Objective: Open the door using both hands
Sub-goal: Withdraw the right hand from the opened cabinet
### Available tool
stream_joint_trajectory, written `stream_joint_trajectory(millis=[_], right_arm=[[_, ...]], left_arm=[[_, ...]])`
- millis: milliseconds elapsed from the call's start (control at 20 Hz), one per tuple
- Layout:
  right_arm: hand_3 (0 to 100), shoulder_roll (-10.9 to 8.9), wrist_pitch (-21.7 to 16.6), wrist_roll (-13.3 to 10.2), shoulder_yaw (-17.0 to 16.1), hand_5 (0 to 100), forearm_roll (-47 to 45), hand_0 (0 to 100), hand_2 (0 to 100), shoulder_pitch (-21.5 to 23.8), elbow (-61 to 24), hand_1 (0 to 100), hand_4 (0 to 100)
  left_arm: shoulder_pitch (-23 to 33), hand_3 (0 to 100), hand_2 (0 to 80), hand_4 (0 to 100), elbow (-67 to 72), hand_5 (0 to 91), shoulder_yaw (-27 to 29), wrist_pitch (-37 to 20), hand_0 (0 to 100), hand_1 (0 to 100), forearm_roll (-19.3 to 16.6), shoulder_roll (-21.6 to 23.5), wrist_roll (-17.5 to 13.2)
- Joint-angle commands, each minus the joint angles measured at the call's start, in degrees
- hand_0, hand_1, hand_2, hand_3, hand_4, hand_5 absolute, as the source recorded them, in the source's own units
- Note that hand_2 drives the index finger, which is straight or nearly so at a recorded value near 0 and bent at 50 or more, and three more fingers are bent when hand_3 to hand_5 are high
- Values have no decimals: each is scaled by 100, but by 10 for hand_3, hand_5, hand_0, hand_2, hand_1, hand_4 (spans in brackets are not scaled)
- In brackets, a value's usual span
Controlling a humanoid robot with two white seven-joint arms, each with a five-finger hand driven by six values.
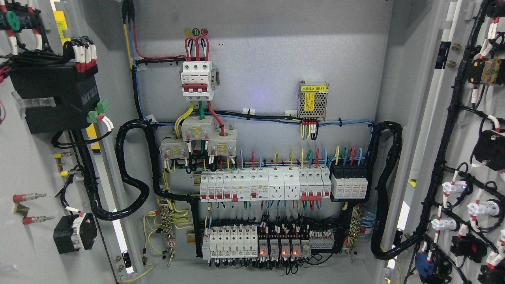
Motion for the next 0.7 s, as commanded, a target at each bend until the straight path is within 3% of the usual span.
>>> stream_joint_trajectory(millis=[0, 651], right_arm=[[0, 321, 0, 12, 202, 0, 123, 244, 0, -42, 122, 0, 0], [0, 339, -9, 3, 484, 0, 105, 244, 0, -508, 324, 0, 0]], left_arm=[[-2, 0, 0, 0, 123, 0, -5, -5, 0, 0, 0, -50, 10], [7, 0, 0, 0, 114, 0, -5, -5, 0, 0, 0, -15, 10]])
